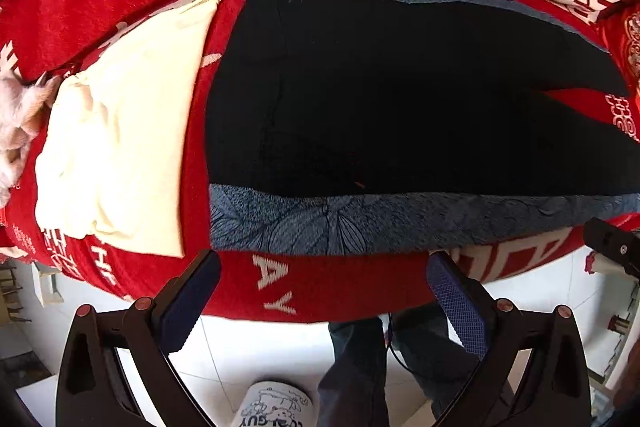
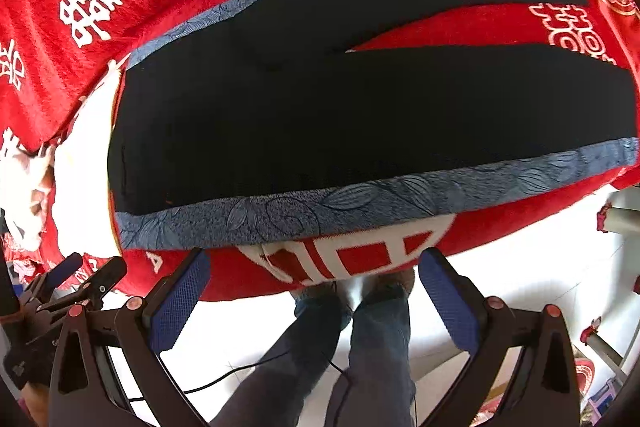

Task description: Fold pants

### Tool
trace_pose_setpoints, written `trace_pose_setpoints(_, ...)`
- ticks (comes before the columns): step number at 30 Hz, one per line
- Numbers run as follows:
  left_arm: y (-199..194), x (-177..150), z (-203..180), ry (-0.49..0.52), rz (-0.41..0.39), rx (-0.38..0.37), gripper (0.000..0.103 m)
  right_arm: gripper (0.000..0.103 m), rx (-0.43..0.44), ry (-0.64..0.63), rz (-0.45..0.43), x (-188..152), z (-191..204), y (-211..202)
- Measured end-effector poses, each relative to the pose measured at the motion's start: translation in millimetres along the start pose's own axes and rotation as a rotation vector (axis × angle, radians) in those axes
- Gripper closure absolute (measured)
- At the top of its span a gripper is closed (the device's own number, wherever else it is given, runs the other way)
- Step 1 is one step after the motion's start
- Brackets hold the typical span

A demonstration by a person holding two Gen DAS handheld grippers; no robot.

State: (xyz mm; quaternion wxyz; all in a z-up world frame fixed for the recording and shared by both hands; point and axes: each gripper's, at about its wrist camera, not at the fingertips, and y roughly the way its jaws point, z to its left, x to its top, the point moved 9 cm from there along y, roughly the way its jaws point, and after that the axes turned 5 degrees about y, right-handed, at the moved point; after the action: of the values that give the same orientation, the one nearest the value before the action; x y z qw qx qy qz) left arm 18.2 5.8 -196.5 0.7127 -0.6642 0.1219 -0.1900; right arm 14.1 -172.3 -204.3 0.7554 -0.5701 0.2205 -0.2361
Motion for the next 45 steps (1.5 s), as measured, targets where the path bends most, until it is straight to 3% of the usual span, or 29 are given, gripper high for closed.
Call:
trace_pose_setpoints(8, 31.3, 4.2, 8.1, -0.064, -0.026, -0.032, 0.0, 0.0, 0.1, -0.007, -0.007, -0.7, 17.5, 30.1)
trace_pose_setpoints(12, 32.1, 7.2, 20.1, -0.117, -0.098, -0.074, 0.0, 0.0, 0.271, 0.009, 0.004, -5.9, 37.3, 42.1)
trace_pose_setpoints(16, 41.0, 4.2, 36.3, -0.181, -0.105, -0.149, 0.0, 0.0, 0.473, 0.067, 0.061, -20.4, 56.9, 60.5)
trace_pose_setpoints(17, 44.6, 2.1, 40.1, -0.198, -0.102, -0.183, 0.0, 0.001, 0.497, 0.08, 0.07, -24.7, 58.8, 66.1)
trace_pose_setpoints(19, 47.5, -0.2, 43.6, -0.21, -0.108, -0.225, 0.016, 0.01, 0.523, 0.097, 0.079, -31.5, 59.2, 76.9)
trace_pose_setpoints(20, 50.1, -2.3, 44.5, -0.211, -0.105, -0.251, 0.018, 0.023, 0.538, 0.112, 0.086, -35.2, 58.0, 83.1)
trace_pose_setpoints(21, 51.6, -3.7, 44.2, -0.214, -0.102, -0.267, 0.018, 0.03, 0.556, 0.131, 0.101, -38.8, 57.8, 89.9)
trace_pose_setpoints(27, 49.4, -11.1, 38.7, -0.236, -0.131, -0.381, 0.018, 0.03, 0.672, 0.187, 0.113, -43.3, 59.3, 115.4)
trace_pose_setpoints(34, 54.6, -25.1, 38.1, -0.259, -0.115, -0.454, 0.018, 0.029, 0.828, 0.247, 0.079, -23.1, 86.0, 126.0)
trace_pose_setpoints(35, 55.5, -28.1, 39.9, -0.265, -0.109, -0.468, 0.018, 0.031, 0.844, 0.266, 0.083, -21.8, 85.7, 125.2)
trace_pose_setpoints(38, 57.3, -35.1, 38.3, -0.288, -0.086, -0.508, 0.018, 0.091, 0.873, 0.288, 0.117, -18.7, 89.4, 119.7)
trace_pose_setpoints(42, 55.2, -30.6, 31.1, -0.382, -0.077, -0.629, 0.018, 0.093, 0.921, 0.218, 0.096, -23.5, 98.7, 86.4)
trace_pose_setpoints(45, 59.9, -10.0, 24.1, -0.473, -0.096, -0.715, 0.018, 0.093, 0.945, 0.19, 0.107, -27.7, 103.3, 70.5)
